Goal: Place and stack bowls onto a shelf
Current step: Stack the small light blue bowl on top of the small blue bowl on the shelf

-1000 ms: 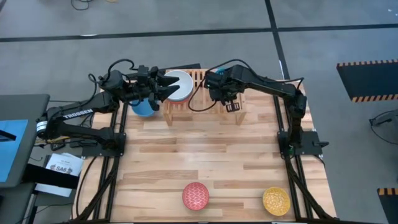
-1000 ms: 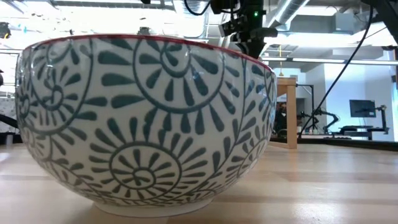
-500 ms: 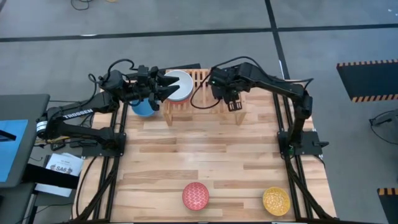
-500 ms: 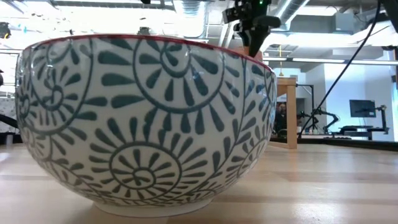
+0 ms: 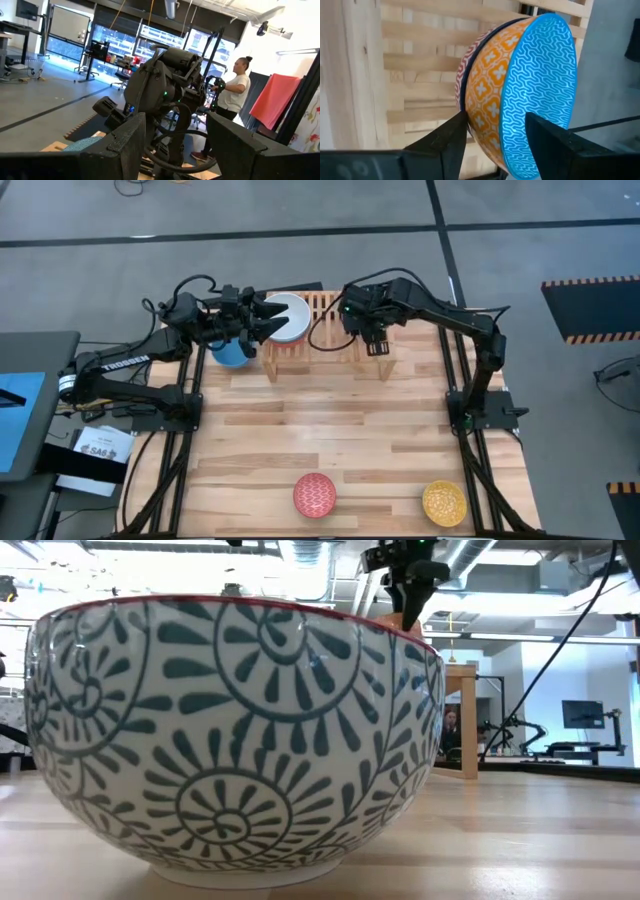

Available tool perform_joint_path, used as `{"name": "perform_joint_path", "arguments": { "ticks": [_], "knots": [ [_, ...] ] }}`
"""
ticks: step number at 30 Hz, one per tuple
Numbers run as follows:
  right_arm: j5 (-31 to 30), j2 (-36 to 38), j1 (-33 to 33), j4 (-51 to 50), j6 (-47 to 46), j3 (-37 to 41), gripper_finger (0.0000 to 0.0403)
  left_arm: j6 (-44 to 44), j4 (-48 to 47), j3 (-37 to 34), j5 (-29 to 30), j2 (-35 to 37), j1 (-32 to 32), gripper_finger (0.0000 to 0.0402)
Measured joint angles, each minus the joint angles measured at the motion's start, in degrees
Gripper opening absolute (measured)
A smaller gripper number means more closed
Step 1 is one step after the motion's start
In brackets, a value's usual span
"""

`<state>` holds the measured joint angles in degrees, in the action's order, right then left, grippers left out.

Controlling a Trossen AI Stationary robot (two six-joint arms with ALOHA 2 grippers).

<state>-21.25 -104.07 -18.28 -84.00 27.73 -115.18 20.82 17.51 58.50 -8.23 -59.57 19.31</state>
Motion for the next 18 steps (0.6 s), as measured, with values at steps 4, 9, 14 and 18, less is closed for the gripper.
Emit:
{"name": "perform_joint_path", "arguments": {
  "ticks": [4,9,14,18],
  "knots": [
    [2.66,0.00,-0.51,1.33,-3.35,0.00,0.0222,0.00,-0.01,0.00,0.02,0.00,0.01,0.0195],
    [4.19,-0.24,-0.73,2.70,-4.13,0.00,0.0205,0.00,-0.01,0.00,0.02,0.00,0.02,0.0195],
    [4.61,-0.20,-0.96,4.30,-5.33,0.00,0.0189,0.00,-0.01,0.00,0.03,0.00,0.02,0.0195],
    [4.83,-0.09,-1.34,2.82,-5.61,0.00,0.0179,-0.01,-0.01,0.00,0.02,0.00,0.02,0.0195]
  ]
}}
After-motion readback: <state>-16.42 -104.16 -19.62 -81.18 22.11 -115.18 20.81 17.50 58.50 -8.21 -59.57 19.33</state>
